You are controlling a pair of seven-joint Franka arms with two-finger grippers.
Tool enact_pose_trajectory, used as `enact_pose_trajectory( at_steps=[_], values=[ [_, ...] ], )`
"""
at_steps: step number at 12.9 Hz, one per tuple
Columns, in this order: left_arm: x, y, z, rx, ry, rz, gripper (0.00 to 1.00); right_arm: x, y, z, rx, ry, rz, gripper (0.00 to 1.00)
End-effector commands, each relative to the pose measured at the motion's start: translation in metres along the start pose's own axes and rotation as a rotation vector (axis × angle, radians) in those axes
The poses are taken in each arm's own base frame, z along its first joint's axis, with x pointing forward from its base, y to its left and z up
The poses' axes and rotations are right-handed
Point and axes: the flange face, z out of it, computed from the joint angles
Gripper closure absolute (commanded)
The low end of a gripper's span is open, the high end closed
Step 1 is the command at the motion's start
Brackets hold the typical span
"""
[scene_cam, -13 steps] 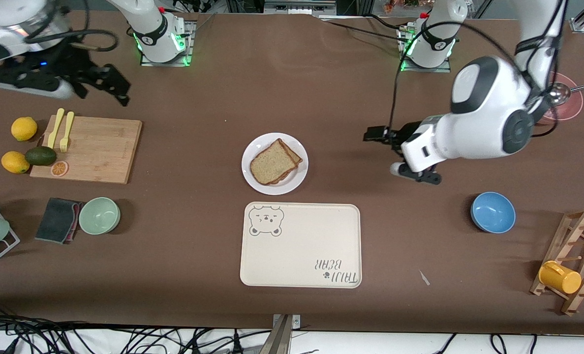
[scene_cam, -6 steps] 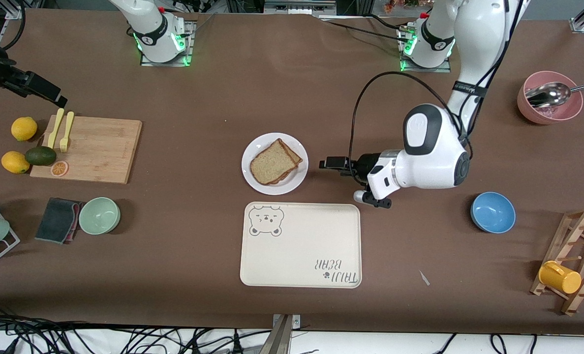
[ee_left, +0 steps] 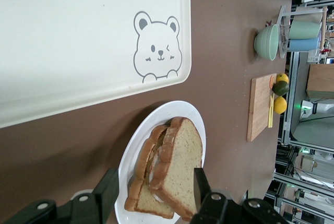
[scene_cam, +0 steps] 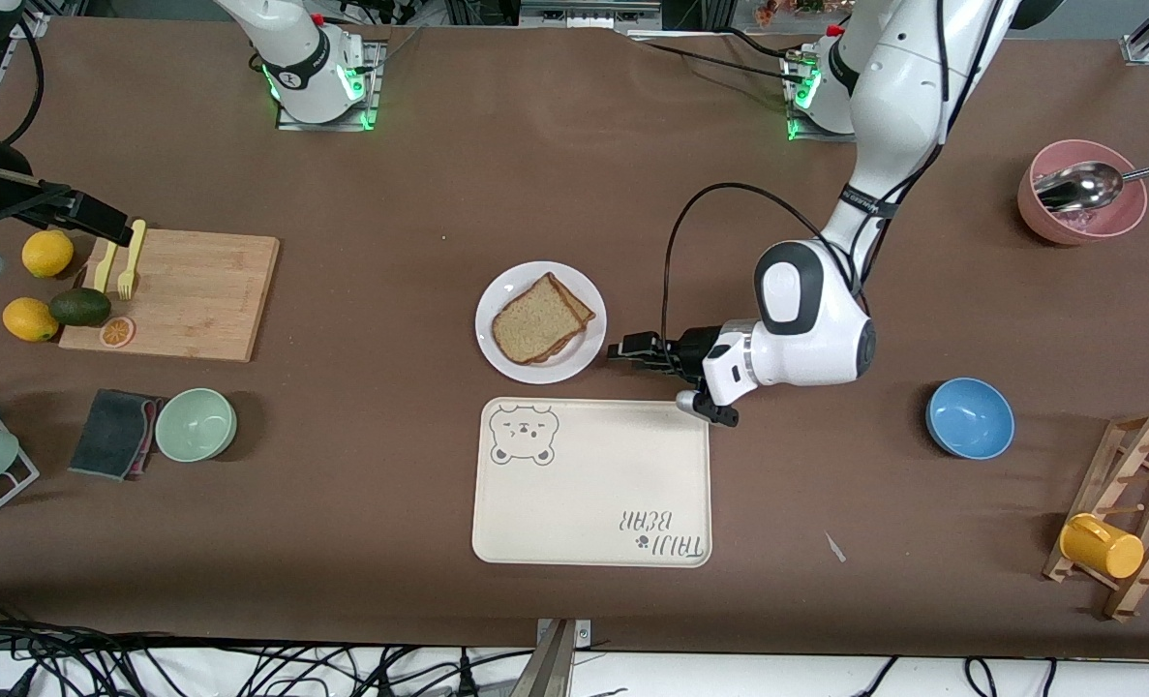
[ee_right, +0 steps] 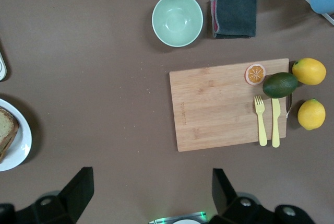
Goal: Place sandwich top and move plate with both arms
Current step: 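Grip the plate rim with the left gripper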
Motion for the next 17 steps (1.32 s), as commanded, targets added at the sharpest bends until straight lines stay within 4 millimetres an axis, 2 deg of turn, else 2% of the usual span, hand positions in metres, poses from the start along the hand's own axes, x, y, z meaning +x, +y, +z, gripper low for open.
enact_pose_trajectory(
  at_steps=[1, 4, 6, 8, 10, 14, 17],
  values=[
    [0.004, -0.010, 0.010, -0.020, 0.011, 0.059, 0.48, -0.004, -0.003, -0.012, -0.012, 0.005, -0.011, 0.00],
    [0.000, -0.032, 0.028, -0.036, -0.001, 0.126, 0.47, -0.003, -0.006, -0.026, 0.016, 0.090, -0.033, 0.00],
    [-0.004, -0.041, 0.041, -0.080, 0.014, 0.156, 0.48, -0.007, -0.009, -0.031, 0.073, 0.088, -0.069, 0.00],
    [-0.008, -0.045, 0.051, -0.087, 0.010, 0.171, 0.63, -0.010, -0.011, -0.030, 0.068, 0.073, -0.074, 0.00],
    [-0.009, -0.052, 0.057, -0.072, 0.016, 0.162, 0.63, -0.012, -0.009, -0.032, 0.066, 0.067, -0.074, 0.00],
    [-0.018, -0.050, 0.081, -0.106, 0.048, 0.154, 0.61, -0.014, -0.013, -0.032, 0.053, 0.069, -0.071, 0.00],
    [-0.019, -0.053, 0.083, -0.109, 0.052, 0.166, 0.62, -0.014, -0.014, -0.031, 0.052, 0.063, -0.076, 0.00]
  ],
)
